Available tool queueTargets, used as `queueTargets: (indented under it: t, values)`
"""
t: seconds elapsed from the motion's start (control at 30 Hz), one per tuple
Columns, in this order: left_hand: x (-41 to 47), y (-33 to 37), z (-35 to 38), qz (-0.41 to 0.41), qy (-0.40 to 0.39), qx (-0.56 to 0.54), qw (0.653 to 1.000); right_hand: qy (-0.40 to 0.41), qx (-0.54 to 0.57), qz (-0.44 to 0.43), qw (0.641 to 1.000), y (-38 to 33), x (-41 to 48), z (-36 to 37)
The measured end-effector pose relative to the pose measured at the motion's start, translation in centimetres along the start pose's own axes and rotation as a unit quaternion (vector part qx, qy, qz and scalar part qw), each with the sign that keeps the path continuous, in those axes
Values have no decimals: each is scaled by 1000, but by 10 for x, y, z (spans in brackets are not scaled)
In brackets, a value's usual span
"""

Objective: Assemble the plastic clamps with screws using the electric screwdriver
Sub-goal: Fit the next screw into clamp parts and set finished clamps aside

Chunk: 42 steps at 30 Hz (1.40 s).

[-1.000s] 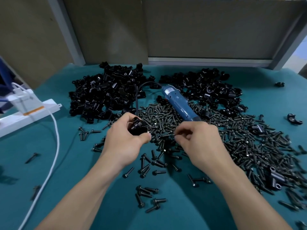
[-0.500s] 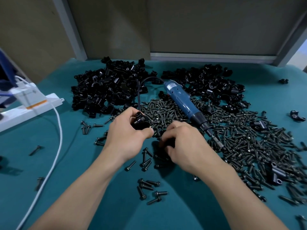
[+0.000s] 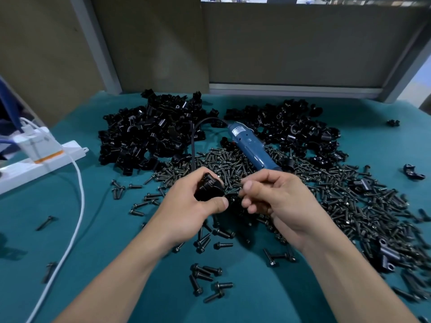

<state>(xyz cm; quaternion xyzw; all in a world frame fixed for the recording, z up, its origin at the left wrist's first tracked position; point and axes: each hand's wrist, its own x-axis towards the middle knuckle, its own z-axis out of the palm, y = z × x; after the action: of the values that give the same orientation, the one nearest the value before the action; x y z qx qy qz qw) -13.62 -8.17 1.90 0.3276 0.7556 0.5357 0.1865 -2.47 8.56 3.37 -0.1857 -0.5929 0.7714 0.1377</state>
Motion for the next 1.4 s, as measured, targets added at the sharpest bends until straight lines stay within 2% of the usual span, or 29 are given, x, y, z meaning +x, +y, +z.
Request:
queueTargets:
  t: [0.13,0.33,0.43,0.57,0.73,0.87,1.0,1.07,1.13,1.23,1.33,1.4]
  values:
    - [1,3,-1,13,-8,-30,999,-20,8,-3,1000,0,1,-4]
    - [1,1,-2,46,-49,-52,996,5,-49,-101,994,1,-1,4]
    - [1,3,-1,44,-54,-90,994,16,-102,-140,985,3,-2,7]
    - [1,2,-2,38,-66,-107,991,24,-163,-144,976,1,-5,7]
    - [0,4,0,49,-62,-79,994,57,-307,-187,931,3,-9,8]
    - [-1,5,1,57,-73,-87,992,79,-326,-182,924,8,-11,14]
    - [-4,5,2,49,-95,-102,989,136,-401,-188,886,16,-7,26]
    - [-3,6,2,47,-91,-98,990,120,-413,-178,885,14,-7,26]
    - [-2,4,1,35,-71,-87,993,68,-414,-172,891,10,-7,19]
    - [-1,2,0,19,-64,-64,996,-3,-454,-142,880,9,-9,8]
    - [-2,2,-1,23,-84,-42,995,-11,-477,-127,869,7,-8,5]
    - [-2,3,-2,22,-91,-45,995,12,-469,-137,873,4,-7,6]
